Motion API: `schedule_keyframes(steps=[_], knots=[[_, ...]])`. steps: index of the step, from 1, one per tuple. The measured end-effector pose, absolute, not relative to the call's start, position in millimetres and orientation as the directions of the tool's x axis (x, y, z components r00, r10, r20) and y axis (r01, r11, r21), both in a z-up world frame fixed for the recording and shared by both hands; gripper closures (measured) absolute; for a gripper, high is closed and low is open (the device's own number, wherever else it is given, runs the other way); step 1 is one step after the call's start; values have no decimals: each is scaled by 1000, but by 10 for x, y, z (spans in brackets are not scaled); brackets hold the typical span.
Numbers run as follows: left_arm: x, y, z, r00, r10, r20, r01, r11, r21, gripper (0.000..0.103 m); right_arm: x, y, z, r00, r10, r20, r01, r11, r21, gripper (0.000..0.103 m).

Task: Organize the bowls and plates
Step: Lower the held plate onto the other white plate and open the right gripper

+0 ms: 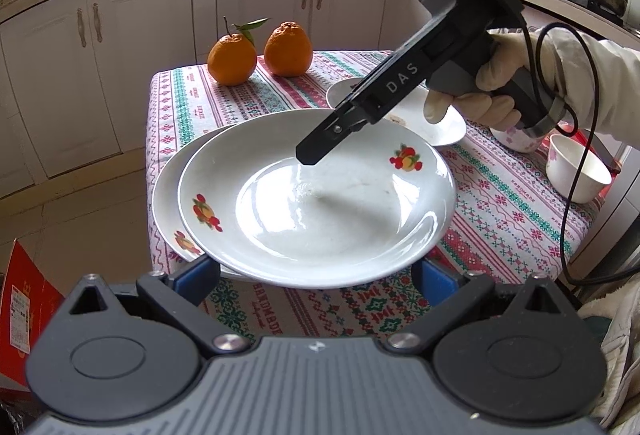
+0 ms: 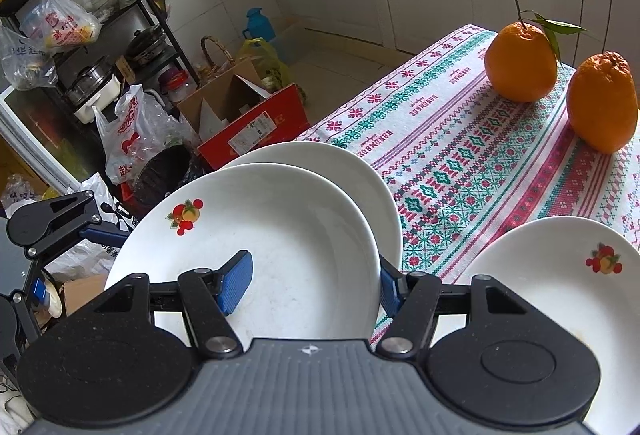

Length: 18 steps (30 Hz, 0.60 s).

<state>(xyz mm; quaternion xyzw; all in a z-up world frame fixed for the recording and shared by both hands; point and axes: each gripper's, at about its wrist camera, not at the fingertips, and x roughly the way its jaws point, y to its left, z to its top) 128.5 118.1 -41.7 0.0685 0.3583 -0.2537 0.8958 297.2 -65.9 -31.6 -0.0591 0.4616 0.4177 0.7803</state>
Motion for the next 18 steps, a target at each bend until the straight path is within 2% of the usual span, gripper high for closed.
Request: schedule_keyframes(steps=[18], knots=[[1452,1266,-468,578,-413,-704,511,856,-82,2,3024,-610,-341,221,589,-778,-702,649,292,33]])
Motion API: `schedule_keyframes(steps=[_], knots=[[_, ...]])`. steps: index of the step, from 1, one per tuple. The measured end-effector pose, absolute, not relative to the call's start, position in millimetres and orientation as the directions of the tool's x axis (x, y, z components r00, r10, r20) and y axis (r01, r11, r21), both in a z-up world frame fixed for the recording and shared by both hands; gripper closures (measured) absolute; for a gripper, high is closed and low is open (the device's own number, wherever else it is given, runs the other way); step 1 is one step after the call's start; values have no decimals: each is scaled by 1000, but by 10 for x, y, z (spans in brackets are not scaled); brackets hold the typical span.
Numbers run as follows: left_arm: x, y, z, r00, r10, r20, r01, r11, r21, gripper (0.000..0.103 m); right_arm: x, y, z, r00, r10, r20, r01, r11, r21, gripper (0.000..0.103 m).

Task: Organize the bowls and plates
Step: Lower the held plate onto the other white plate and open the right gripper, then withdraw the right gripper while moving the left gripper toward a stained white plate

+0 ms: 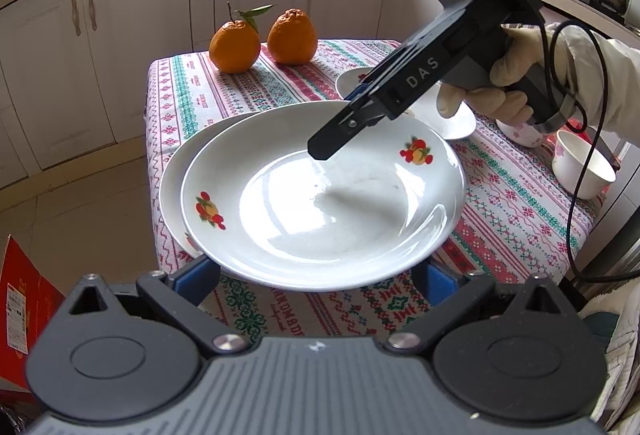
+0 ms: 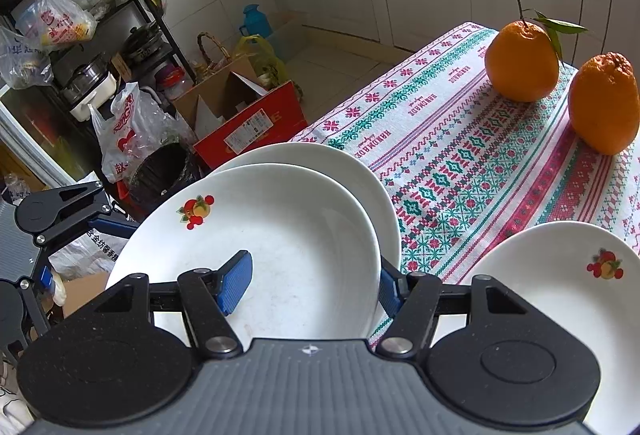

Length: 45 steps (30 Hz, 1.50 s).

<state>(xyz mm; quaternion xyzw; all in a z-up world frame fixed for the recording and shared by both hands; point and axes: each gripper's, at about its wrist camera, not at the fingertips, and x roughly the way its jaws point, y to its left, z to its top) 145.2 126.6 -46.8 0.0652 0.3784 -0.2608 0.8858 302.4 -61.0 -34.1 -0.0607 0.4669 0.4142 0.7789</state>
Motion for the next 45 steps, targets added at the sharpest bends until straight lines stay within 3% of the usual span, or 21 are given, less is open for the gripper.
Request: schedule_keyframes(steps=[20,40,43,45], knots=[[1529,1265,-467,603,-390,-696,510,859,-39,2,2903,-762,-258,244,594,-767,-668,676,311,33],[1485,1190,-502,644,-330,-690,478,878,27,2,2682,-747,-322,316,507,-802,-633,743,220,30],[1460,1188,-496,656,-312,-688,466,884,44,2,2634,-746,-302,321,512,-797,-638,738,218,22],[1432,1202,-476,653,-326,-683,466,885,22,2,2568,-745,-262,345,506,-791,-643,741,194,11]])
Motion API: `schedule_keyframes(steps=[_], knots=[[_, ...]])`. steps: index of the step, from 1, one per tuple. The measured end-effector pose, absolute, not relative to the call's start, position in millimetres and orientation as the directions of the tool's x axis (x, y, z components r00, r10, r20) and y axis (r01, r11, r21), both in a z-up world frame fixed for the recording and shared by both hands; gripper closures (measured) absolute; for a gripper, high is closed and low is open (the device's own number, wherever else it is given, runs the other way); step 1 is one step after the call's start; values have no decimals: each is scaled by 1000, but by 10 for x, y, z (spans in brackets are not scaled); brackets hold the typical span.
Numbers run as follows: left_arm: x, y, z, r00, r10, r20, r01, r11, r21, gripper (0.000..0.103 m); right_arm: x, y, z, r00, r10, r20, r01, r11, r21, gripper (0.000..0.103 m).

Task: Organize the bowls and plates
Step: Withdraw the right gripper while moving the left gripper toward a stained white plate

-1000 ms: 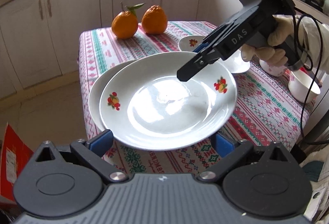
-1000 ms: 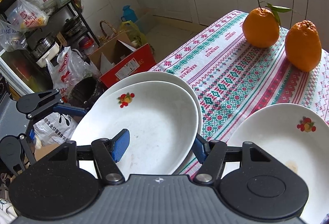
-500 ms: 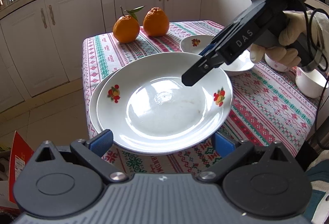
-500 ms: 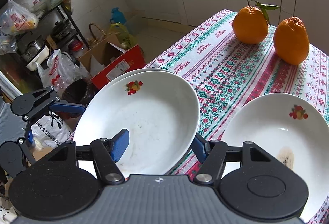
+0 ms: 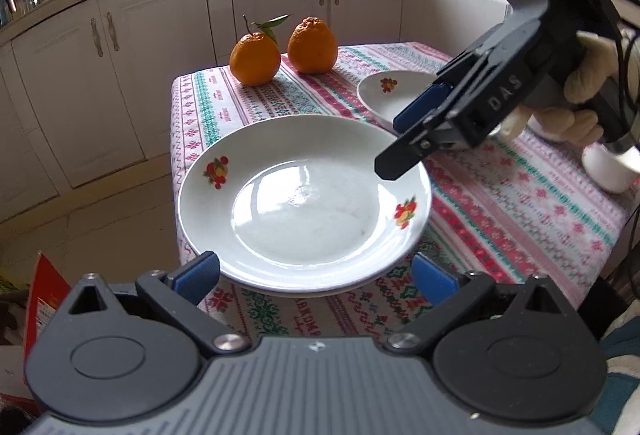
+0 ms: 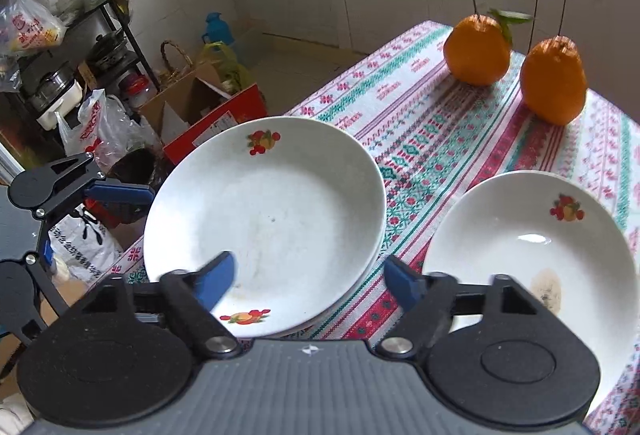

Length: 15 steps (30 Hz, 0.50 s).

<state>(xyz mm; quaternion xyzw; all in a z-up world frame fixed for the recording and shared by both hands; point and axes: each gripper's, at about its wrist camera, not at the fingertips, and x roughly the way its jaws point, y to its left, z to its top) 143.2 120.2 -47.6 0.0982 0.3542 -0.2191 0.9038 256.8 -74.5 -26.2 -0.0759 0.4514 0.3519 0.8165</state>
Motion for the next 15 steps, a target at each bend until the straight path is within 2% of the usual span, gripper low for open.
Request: schedule_keyframes(steps=[6,15], knots=[[1321,1160,-405,666,-336,-665,463,886,16,2,2294,-791,-135,437,480,-761,-651,752,100,1],[1121,1021,-171,717,-345,-605,467,883,51,1,1712,-1028,-66,617,390,-684,-561,827,-34,0]])
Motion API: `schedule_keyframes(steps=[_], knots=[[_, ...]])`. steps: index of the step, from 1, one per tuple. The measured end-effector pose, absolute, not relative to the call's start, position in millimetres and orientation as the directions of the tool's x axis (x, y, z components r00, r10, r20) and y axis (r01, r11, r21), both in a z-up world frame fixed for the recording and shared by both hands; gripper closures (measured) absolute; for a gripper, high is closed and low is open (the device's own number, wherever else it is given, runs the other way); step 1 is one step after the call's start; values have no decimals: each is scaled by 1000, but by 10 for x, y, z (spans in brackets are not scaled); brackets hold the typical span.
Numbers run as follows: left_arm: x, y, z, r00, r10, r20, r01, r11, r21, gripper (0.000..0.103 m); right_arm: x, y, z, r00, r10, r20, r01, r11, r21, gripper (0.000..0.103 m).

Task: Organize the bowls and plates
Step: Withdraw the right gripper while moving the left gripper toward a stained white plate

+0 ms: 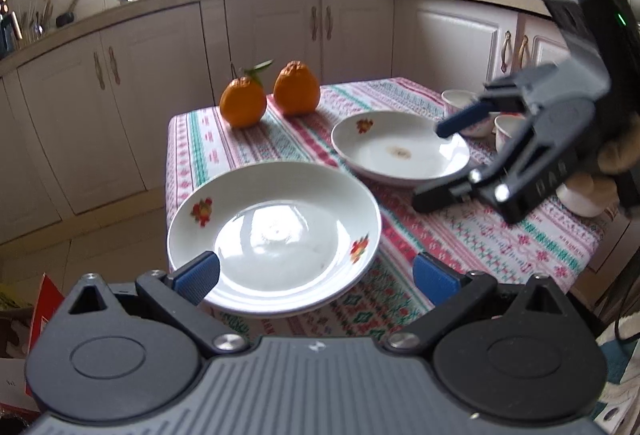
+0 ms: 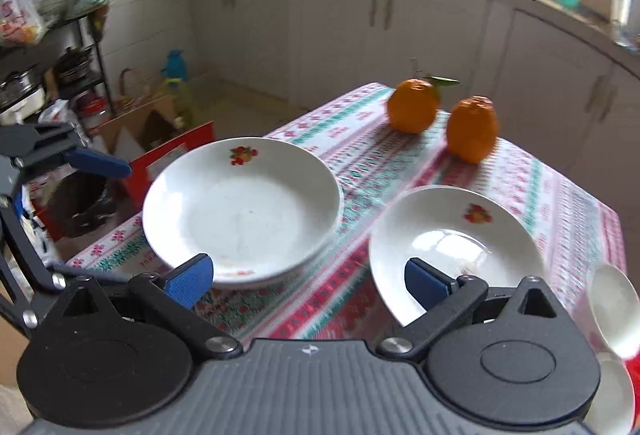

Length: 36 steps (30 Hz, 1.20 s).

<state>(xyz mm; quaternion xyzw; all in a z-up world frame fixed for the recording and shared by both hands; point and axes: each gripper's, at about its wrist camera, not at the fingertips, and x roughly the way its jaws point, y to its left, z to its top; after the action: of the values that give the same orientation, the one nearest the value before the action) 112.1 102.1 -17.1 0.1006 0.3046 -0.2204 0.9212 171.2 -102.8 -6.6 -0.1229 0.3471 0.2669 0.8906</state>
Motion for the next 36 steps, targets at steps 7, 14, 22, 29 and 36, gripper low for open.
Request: schedule_keyframes(steps=[7,14,22,29,36], knots=[[1114,835,-90,724,-354,-592,488,870,76,1,1553,-1346,-263,672,282,-685,-411,911,-28,0],[1343,620,-24,698,-393,-599,521,852,47,1,1621,-1542,-597,662,175,-729,-308,950,-52,0],[1811,370,-25,647,-426,-633,566,824,23,1,1794,-1604,-790,644,139,-753,-277,959,-59,0],[2284,90,-42,616,-441,-653,618,784,53,1,1914,-1689,-832,644,141,-752,-223,975,-8,0],[2709,-262,-141,558,-462,-689,676,735,54,1,1978,-1717,-851,663,138,-736,-212,977,-7,0]])
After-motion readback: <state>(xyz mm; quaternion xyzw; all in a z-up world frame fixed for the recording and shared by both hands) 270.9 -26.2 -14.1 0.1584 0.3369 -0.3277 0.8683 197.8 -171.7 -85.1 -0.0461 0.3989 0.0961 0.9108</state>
